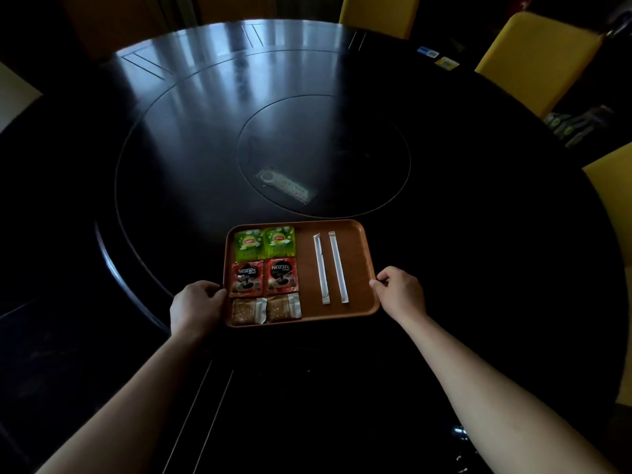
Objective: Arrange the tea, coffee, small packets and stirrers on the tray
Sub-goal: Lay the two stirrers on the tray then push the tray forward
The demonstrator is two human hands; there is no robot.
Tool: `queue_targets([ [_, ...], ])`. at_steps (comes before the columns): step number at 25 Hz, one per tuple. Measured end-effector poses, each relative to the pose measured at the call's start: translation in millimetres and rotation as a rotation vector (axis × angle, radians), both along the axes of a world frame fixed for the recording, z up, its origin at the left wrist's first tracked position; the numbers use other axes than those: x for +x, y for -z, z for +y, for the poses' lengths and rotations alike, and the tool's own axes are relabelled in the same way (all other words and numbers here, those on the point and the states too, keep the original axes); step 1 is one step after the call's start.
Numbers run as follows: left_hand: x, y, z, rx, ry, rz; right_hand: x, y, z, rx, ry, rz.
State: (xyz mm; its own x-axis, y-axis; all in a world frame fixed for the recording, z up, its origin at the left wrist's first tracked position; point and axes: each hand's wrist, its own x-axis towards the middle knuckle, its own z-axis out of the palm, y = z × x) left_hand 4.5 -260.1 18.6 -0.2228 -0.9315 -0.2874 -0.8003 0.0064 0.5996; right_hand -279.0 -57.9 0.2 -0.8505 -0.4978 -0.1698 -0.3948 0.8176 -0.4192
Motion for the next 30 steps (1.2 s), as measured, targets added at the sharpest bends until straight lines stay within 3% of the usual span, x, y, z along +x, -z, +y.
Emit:
queue_targets([
  [19,-5.1,-19.3,-11.2,0.019,0.042,0.083,-0.4,-13.6,-2.2,-0.010,0.015,-0.043],
  [30,-62.5,-21.6,-76.4,-0.020,0.162,0.056,-44.1,-21.1,-39.4,-0.014,0.041,-0.022],
])
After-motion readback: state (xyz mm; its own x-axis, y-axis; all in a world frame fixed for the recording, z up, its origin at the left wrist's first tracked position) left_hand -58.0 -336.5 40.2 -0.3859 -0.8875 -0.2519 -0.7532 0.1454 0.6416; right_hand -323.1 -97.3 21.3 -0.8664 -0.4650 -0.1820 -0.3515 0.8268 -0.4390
